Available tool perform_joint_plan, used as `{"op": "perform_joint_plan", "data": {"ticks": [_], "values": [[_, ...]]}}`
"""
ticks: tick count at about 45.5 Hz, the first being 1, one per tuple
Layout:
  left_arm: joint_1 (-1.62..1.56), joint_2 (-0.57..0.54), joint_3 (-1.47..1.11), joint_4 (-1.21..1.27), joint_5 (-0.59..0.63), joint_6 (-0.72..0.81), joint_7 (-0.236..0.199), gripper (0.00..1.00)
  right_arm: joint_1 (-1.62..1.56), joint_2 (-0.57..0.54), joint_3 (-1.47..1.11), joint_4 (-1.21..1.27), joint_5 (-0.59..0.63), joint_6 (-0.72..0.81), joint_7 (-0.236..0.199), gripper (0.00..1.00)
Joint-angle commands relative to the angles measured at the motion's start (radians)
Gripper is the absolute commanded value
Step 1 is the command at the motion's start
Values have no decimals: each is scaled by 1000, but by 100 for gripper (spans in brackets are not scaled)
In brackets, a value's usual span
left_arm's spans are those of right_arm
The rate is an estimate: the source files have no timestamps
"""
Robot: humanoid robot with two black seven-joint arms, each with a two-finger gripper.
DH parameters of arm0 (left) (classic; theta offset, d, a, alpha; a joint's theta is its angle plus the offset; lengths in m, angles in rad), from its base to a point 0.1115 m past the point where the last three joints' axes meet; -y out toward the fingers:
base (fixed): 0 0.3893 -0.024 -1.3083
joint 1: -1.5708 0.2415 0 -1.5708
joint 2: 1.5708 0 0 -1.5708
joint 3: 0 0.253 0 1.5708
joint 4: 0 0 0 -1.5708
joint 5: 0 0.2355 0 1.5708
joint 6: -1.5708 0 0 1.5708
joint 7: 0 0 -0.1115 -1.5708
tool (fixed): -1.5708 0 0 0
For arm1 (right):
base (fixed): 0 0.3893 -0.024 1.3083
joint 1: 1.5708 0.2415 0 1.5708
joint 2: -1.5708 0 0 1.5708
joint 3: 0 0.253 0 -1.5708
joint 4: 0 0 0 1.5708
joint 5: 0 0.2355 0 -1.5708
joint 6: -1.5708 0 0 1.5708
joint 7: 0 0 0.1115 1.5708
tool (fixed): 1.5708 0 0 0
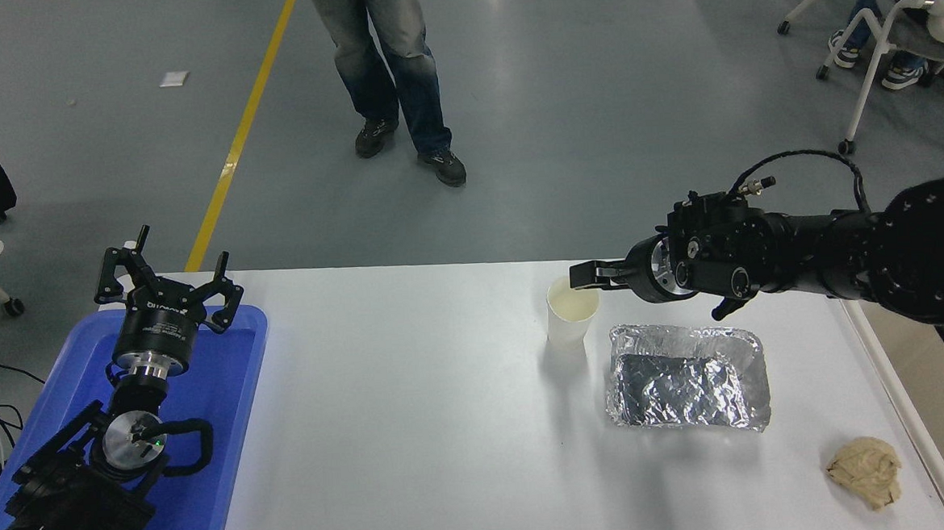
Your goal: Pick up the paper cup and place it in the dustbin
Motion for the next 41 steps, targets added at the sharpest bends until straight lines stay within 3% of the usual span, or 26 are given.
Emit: {"op": "perform_joint_plan", "data": {"ticks": [1, 14, 31, 41], "values": [[0, 0, 0, 0, 0, 0, 0, 100, -64, 24, 14, -73, -1, -17, 0, 100], [0, 0, 0, 0, -1, 0, 0, 100, -101, 24, 14, -100, -10, -40, 6, 97], [0, 0, 0, 0, 0, 0, 0, 100, -132, 24, 14, -116, -19, -57, 8, 77], [0, 0, 0, 0, 0, 0, 0, 100, -133, 24, 14, -113, -19, -57, 9, 51]]}}
